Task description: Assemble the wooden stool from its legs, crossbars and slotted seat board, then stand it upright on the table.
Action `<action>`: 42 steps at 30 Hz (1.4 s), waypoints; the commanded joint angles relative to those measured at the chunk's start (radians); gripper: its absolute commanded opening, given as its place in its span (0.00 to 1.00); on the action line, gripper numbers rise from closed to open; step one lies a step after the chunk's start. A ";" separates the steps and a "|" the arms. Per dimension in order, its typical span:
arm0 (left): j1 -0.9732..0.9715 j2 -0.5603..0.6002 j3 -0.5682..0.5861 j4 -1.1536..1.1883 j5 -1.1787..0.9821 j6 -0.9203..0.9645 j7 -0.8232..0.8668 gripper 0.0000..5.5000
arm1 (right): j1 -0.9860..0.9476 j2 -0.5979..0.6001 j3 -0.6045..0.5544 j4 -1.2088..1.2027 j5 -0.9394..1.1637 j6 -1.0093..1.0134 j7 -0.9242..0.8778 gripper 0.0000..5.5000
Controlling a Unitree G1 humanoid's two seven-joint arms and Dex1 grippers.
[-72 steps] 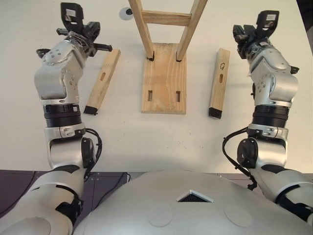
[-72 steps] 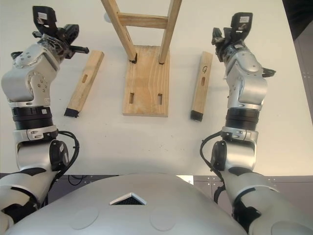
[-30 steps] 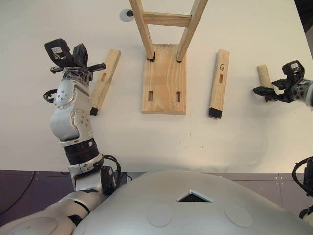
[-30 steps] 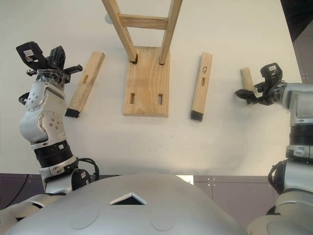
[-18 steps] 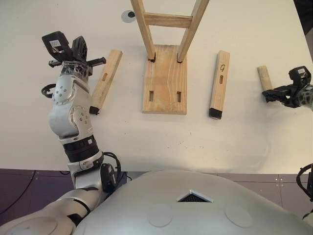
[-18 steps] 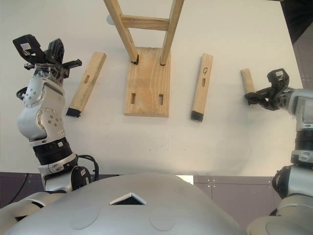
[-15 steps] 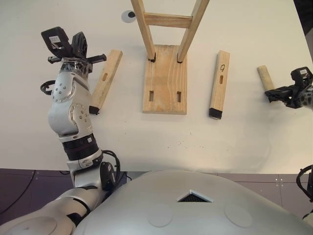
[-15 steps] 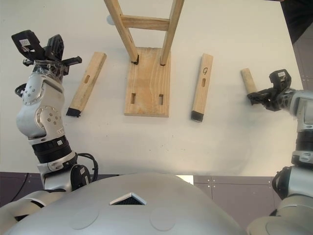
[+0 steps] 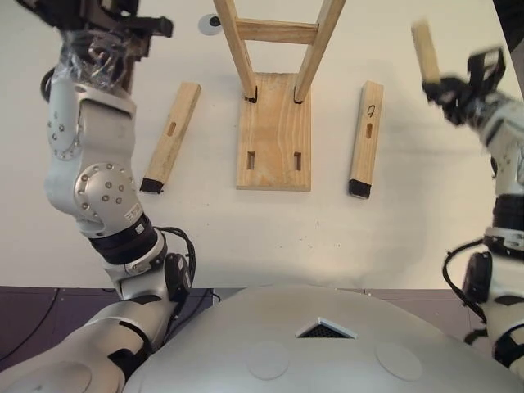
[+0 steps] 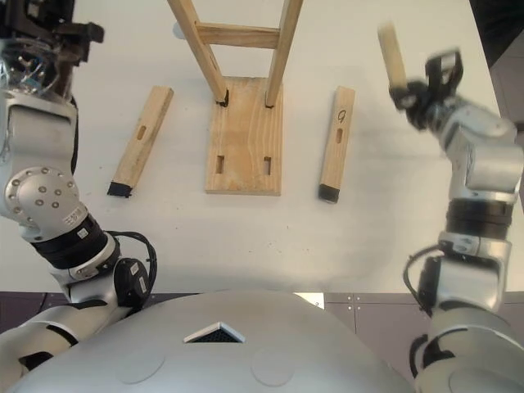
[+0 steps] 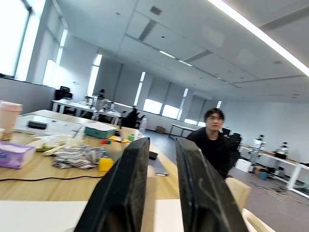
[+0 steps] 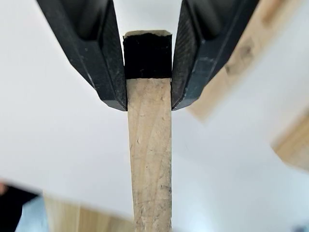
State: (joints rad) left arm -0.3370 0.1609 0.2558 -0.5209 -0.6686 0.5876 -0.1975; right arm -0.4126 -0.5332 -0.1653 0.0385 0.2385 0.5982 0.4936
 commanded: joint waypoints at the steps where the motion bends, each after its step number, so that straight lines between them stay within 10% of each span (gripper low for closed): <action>1: -0.113 0.029 -0.044 0.074 -0.059 0.048 -0.048 0.31 | -0.032 0.131 -0.034 -0.243 0.062 -0.047 -0.114 0.23; 10: -0.322 0.108 -0.101 0.176 -0.238 0.207 -0.190 0.54 | -0.010 0.239 0.132 -0.540 0.029 -0.112 -0.191 0.23; 29: -0.311 0.103 -0.064 0.281 -0.340 0.250 -0.181 0.54 | 0.076 0.229 0.303 -0.542 -0.018 -0.226 -0.042 0.23; 42: -0.316 0.089 -0.025 0.304 -0.397 0.233 -0.174 0.21 | 0.067 0.236 0.302 -0.491 -0.033 -0.250 -0.025 0.23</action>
State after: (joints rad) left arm -0.6532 0.2427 0.2308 -0.2327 -1.0741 0.8264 -0.3753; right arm -0.3352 -0.2894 0.1316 -0.4627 0.2072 0.3552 0.4595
